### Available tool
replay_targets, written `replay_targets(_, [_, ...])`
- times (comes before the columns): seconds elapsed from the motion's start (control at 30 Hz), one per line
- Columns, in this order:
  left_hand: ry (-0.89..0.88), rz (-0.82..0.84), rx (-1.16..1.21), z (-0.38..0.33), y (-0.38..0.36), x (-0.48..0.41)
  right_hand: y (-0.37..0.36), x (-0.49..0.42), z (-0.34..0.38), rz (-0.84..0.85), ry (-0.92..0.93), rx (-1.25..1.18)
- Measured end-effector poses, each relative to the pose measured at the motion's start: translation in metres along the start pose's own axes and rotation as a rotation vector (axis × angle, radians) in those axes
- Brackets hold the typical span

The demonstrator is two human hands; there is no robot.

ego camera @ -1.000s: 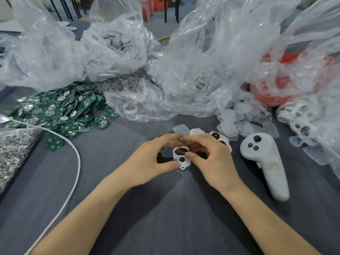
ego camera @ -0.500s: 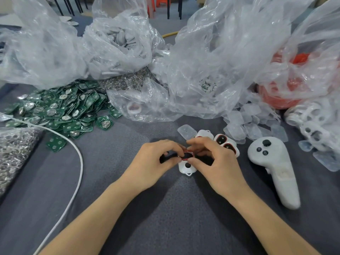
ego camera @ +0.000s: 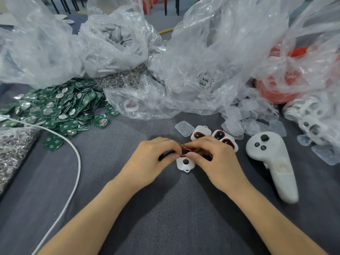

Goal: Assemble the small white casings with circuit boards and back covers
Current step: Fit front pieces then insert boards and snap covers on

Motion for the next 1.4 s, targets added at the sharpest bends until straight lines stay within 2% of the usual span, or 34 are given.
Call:
replay_targets(0.73, [-0.038,0.004,0.016,0.0007,-0.0023,0.0002,-0.0039,-0.001,0.0011,0.027,0.034,0.081])
replay_targets(0.9, [-0.011,-0.014,0.075,0.0029,-0.002,0.0,-0.0038,-0.0014,0.0019,0.036,0.041,0.098])
replay_targets(1.17, [0.148,-0.043,0.276,0.0063,-0.0028,-0.0003,-0.0034,-0.0019,0.0011,0.047,0.048,0.077])
replay_targets(1.4, [0.041,-0.026,0.135,0.0035,-0.0021,-0.0032,-0.0027,-0.0019,-0.001,0.035,0.053,0.091])
Point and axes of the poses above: each hand's wrist, its own x-axis away from the middle knuckle, its own y-axis out of the back of the hand, z = x × y, the point moved 1 cm from there along -x, towards the middle knuckle, and after that the axes turned 1 degree about -x, right-handed, at the moved point
